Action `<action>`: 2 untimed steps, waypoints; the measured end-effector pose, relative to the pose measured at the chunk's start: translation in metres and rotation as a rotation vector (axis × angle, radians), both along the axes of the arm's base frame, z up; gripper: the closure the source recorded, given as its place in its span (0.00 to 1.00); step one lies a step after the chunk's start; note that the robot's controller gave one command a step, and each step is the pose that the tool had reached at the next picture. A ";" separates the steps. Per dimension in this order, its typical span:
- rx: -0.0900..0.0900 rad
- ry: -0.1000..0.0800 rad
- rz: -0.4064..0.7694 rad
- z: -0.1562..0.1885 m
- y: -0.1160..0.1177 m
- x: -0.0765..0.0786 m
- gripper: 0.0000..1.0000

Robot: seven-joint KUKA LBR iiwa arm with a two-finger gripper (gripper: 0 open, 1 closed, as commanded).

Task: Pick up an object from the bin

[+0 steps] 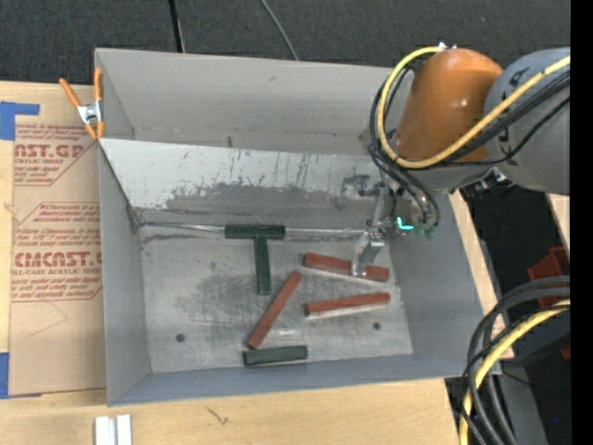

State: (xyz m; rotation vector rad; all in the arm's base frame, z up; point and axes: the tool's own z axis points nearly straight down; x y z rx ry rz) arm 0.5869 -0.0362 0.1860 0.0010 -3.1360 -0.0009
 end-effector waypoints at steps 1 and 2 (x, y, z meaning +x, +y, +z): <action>-0.001 -0.008 0.000 0.005 0.000 0.002 0.00; 0.000 -0.010 0.018 -0.112 -0.009 -0.011 1.00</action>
Offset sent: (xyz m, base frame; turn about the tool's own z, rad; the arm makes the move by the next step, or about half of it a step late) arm -0.0132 -0.0096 -0.1160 -0.0171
